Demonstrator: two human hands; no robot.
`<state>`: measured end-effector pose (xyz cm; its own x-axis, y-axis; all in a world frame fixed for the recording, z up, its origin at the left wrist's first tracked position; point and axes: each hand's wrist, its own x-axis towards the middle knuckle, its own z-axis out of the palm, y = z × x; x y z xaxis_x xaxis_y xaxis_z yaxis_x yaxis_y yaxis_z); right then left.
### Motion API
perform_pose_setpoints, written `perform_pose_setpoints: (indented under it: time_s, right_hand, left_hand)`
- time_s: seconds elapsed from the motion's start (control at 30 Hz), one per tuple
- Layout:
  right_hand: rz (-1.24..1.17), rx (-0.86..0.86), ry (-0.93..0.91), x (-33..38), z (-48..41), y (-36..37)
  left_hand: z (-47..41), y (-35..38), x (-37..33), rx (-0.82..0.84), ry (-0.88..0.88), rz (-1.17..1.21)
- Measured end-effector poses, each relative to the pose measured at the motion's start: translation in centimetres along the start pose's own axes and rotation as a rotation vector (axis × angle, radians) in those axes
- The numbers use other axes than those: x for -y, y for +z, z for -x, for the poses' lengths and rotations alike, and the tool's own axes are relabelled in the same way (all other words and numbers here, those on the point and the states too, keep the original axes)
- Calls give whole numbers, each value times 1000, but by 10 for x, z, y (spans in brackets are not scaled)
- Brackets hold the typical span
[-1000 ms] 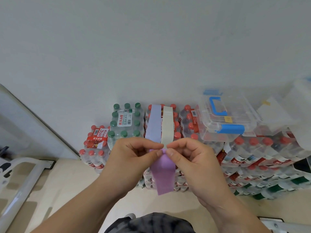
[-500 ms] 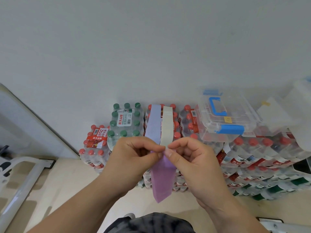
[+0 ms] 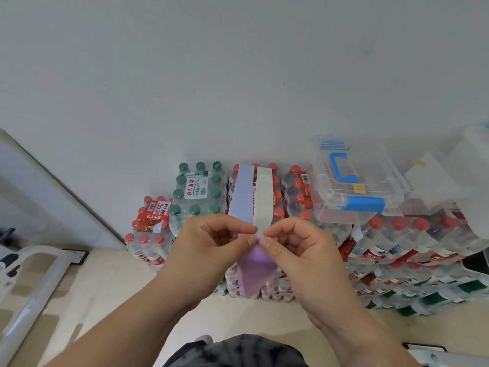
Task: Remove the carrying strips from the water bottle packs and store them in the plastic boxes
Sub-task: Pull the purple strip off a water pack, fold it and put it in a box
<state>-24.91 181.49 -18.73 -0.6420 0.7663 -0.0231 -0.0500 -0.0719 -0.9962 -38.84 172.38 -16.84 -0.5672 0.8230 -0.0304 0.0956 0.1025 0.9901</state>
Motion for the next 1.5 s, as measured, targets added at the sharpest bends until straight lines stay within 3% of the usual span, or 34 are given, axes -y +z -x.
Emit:
perform_pose_setpoints:
  time_s: [0.4, 0.83, 1.13, 1.5]
  right_hand:
    - [36, 7, -20, 2, -2, -2]
    - [66, -69, -17, -1, 1, 10]
    - [9, -144, -32, -5, 4, 11]
    - [-4, -117, -33, -7, 4, 11]
  left_hand:
    - [1, 2, -4, 15, 36, -1]
    - [4, 4, 0, -170, 53, -45]
    - [8, 3, -2, -102, 19, 58]
    - [9, 0, 0, -82, -14, 49]
